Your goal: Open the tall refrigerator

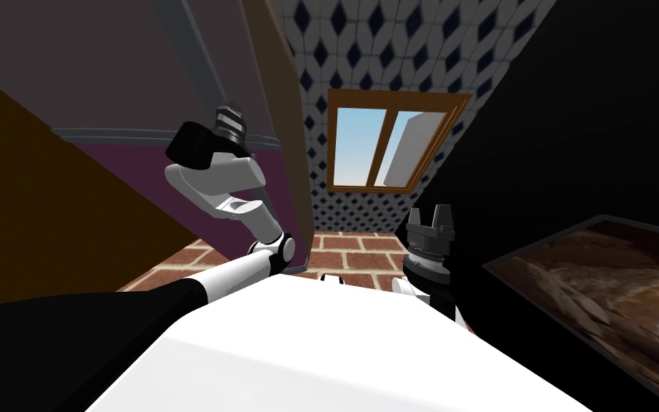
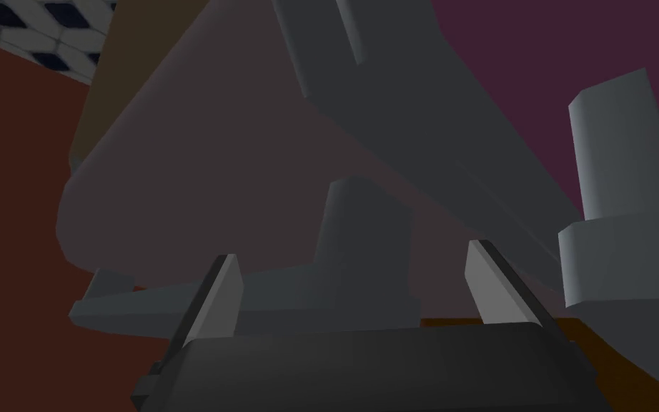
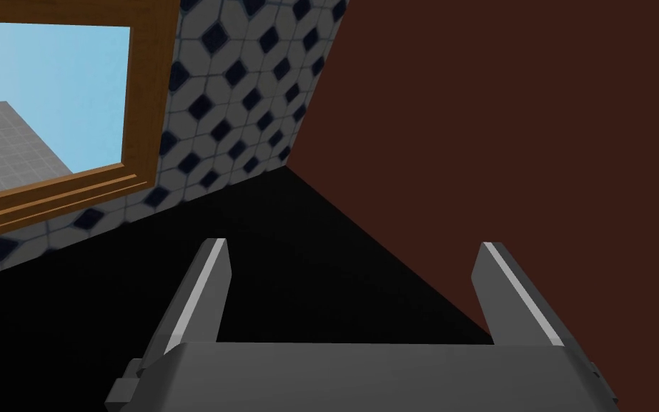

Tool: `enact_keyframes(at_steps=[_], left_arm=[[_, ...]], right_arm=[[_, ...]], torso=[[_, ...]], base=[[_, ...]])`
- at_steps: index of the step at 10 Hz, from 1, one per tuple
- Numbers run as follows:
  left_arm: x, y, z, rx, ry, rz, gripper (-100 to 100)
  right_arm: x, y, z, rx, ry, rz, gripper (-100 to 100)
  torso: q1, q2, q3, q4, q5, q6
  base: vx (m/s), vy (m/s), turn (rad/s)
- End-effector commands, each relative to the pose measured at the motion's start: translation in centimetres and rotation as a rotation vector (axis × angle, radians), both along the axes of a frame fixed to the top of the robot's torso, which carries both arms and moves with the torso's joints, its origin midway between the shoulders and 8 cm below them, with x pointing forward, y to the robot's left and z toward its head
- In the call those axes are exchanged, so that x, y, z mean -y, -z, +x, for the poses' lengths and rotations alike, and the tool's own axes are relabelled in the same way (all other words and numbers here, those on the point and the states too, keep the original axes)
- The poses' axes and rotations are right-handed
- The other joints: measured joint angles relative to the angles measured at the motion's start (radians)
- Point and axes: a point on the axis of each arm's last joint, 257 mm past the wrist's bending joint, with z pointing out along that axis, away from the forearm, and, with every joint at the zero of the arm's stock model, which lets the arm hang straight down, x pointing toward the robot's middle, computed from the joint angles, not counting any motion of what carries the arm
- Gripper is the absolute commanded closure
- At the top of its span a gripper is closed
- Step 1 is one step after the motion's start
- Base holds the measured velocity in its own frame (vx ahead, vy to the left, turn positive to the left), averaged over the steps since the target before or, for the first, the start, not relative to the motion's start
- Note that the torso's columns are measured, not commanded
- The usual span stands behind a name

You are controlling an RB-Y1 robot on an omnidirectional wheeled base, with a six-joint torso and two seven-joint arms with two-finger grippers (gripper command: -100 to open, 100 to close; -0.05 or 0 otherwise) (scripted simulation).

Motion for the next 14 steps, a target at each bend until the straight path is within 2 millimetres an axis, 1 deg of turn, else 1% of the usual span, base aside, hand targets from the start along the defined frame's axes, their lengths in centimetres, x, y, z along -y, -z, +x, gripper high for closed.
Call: enact_keyframes(at_steps=[1,8,9,10,13,14], left_arm=[[-1.2,-0.3,-0.2,-0.040,-0.051,0.003,-100],[-4.6,-1.2,-1.5,-0.152,-0.185,-0.011,-100],[-4.4,-1.2,-1.5,-0.141,-0.175,-0.010,-100],[-4.3,-2.1,-1.7,-0.146,-0.179,-0.008,-100],[-4.3,-2.8,-2.0,-0.145,-0.182,-0.007,-100],[-4.2,-1.3,-1.4,-0.177,-0.171,-0.028,-100]], right_arm=[[0.0,0.0,0.0,0.000,0.000,0.000,0],[0.0,0.0,0.0,0.000,0.000,0.000,0],[0.0,0.0,0.0,0.000,0.000,0.000,0],[0.0,0.0,0.0,0.000,0.000,0.000,0],[0.0,0.0,0.0,0.000,0.000,0.000,0],[0.0,0.0,0.0,0.000,0.000,0.000,0]], torso=[[0.000,0.001,0.000,0.000,0.000,0.000],[-0.001,0.000,0.000,0.000,0.000,0.000],[0.000,0.000,0.000,0.000,0.000,0.000],[0.002,0.001,0.001,0.000,0.001,0.000],[0.010,-0.005,-0.010,0.005,-0.005,-0.001],[0.010,-0.006,-0.012,0.007,-0.007,-0.001]], base=[[0.031,-0.057,0.020],[0.032,-0.066,0.031],[0.012,-0.032,0.005],[0.036,0.021,-0.019],[0.031,0.017,-0.011],[-0.001,-0.007,0.001]])
